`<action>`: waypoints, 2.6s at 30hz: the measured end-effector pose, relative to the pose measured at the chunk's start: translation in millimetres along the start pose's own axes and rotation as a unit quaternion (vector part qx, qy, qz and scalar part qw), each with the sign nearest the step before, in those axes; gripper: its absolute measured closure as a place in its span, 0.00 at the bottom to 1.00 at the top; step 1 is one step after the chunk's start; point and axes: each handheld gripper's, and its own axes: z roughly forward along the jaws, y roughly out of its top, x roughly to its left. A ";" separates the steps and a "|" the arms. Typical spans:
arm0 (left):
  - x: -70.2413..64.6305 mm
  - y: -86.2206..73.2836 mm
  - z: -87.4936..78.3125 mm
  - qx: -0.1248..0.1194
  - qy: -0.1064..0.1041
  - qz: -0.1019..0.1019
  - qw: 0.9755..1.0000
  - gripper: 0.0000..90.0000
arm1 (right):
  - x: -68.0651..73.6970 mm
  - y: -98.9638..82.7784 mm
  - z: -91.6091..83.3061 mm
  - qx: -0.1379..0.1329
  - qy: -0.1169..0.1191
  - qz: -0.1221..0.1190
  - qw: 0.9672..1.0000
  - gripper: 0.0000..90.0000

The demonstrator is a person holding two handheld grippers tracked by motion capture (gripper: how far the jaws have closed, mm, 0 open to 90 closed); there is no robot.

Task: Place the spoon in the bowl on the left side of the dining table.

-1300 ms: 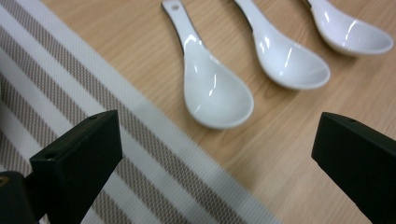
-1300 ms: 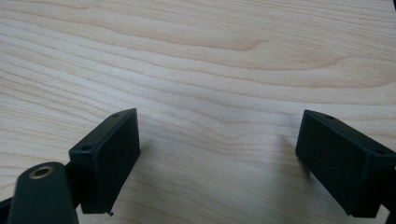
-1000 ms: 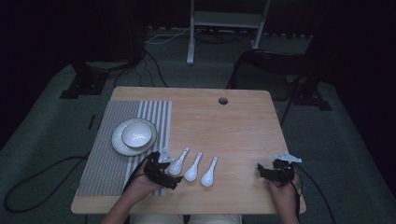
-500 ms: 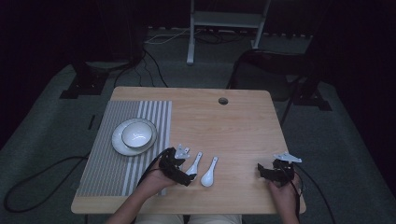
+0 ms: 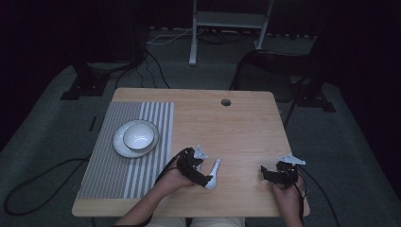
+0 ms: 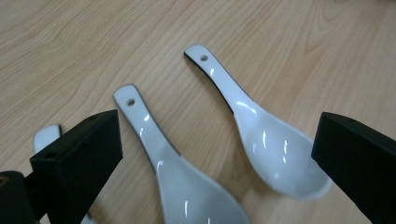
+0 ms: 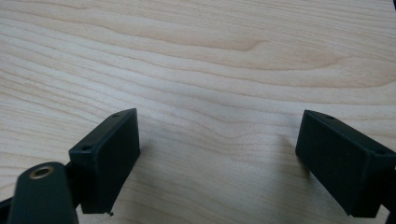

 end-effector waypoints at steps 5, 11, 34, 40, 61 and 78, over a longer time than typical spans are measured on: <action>-4.9 10.6 14.2 0.006 -0.013 0.001 1.000 0.02 | 0.0 0.0 0.0 0.000 0.000 0.000 1.000 0.14; -9.5 17.0 26.8 0.015 -0.019 0.000 1.000 0.02 | 0.0 0.0 0.0 0.000 0.000 0.000 1.000 0.14; -22.9 27.4 53.6 0.047 -0.011 -0.007 0.999 0.44 | 0.0 0.0 0.0 0.000 0.000 0.000 1.000 0.14; -27.3 29.8 52.9 0.052 -0.014 0.003 0.999 0.72 | 0.0 0.0 0.0 0.000 0.000 0.000 1.000 0.15; -38.7 39.4 48.8 0.028 -0.037 0.014 0.999 0.83 | -0.1 0.0 0.0 0.000 0.000 0.000 1.000 0.15; -35.9 45.8 28.3 0.005 -0.042 0.015 0.999 0.84 | -0.1 0.0 0.0 -0.001 0.000 0.000 1.000 0.15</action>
